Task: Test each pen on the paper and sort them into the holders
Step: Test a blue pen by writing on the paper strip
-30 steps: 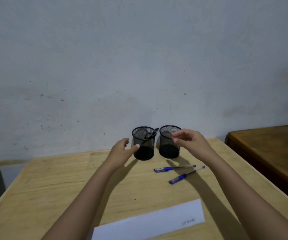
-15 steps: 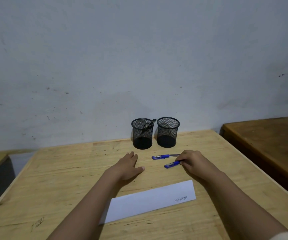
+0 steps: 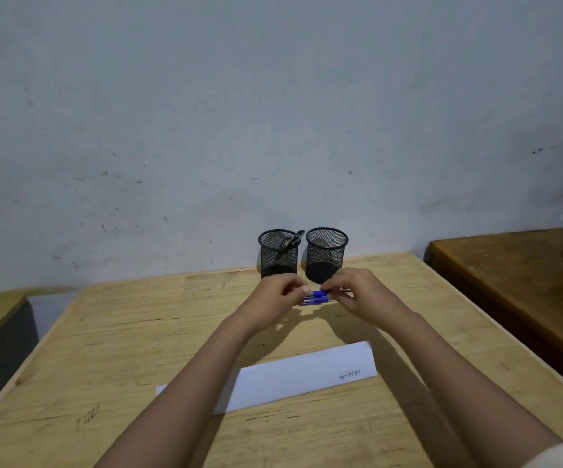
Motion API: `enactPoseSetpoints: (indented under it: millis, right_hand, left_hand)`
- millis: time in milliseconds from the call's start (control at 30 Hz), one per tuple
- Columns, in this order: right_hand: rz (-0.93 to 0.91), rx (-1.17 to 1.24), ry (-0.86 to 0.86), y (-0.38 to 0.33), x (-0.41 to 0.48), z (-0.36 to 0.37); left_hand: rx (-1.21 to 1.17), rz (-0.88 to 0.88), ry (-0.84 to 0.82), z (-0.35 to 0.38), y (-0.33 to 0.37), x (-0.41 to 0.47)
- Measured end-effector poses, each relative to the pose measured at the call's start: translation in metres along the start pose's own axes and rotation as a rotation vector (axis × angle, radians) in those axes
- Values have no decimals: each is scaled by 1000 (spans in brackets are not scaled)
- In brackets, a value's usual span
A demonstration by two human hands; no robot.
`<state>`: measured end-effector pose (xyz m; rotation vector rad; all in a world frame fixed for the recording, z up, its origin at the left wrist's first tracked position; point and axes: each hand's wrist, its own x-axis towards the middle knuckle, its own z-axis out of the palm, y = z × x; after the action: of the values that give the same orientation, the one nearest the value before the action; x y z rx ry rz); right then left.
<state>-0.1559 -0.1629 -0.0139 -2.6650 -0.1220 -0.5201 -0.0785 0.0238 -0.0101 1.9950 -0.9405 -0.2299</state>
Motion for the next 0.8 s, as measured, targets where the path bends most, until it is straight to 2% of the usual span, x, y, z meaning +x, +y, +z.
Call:
enactPoseSetpoints:
  millis: [133, 267, 433, 533, 600, 800]
  right_hand:
    - [-48, 31, 15, -18, -1, -9]
    - [6, 227, 65, -29, -6, -22]
    - [269, 779, 172, -40, -12, -28]
    - [407, 1269, 318, -55, -11, -19]
    - [477, 1474, 360, -67, -9, -9]
    - [486, 1469, 347, -81, -1, 4]
  left_hand:
    - [-120, 4, 63, -12, 3, -8]
    - [-181, 2, 148, -28, 5, -18]
    - [-278, -2, 235, -41, 8, -30]
    - [-343, 9, 275, -40, 13, -34]
    - [-345, 11, 295, -37, 15, -35]
    - [-304, 37, 303, -33, 21, -41]
